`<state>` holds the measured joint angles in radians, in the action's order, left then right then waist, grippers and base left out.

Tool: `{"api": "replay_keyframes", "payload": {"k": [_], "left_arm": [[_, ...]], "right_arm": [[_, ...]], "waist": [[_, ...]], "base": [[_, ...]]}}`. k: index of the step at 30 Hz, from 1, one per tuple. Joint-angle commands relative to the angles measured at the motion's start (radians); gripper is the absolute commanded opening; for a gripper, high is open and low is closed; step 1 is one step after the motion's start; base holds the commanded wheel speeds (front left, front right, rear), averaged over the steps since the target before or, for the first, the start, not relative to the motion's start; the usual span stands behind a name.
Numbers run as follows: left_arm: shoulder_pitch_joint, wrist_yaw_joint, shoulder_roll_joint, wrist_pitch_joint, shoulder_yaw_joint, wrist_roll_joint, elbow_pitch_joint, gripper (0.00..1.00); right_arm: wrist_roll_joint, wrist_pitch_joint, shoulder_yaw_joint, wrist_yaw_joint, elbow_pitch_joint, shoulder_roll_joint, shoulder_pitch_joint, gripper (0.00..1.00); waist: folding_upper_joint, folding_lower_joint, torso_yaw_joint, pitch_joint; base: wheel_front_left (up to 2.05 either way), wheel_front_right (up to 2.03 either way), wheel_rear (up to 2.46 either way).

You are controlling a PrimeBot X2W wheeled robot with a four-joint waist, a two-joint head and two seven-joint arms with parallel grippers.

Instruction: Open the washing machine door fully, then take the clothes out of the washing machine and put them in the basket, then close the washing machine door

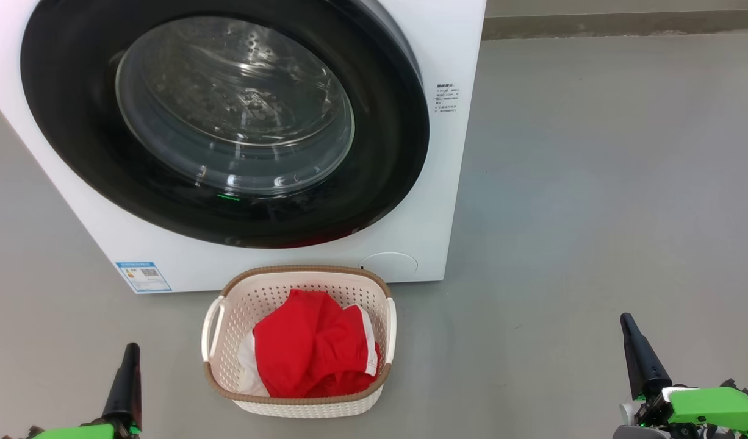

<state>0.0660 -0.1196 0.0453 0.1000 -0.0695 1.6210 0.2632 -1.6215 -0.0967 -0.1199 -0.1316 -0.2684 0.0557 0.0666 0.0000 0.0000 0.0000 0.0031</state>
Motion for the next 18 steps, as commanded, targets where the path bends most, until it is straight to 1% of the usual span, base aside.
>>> {"api": "replay_keyframes", "payload": {"k": [1,18], "left_arm": [[0.041,-0.011,0.012,0.006,-0.035,-0.005,-0.018,0.0],[0.041,-0.011,0.01,0.008,-0.037,-0.007,-0.018,0.0]], "right_arm": [[0.003,-0.007,0.018,0.001,0.024,0.003,0.04,0.0],[0.005,-0.009,0.015,0.001,0.024,0.002,0.04,0.0]], "waist": [[0.0,0.0,0.0,0.0],[0.0,0.0,0.0,0.0]], "base": [[0.0,0.0,0.0],[0.0,0.0,0.0]]}}
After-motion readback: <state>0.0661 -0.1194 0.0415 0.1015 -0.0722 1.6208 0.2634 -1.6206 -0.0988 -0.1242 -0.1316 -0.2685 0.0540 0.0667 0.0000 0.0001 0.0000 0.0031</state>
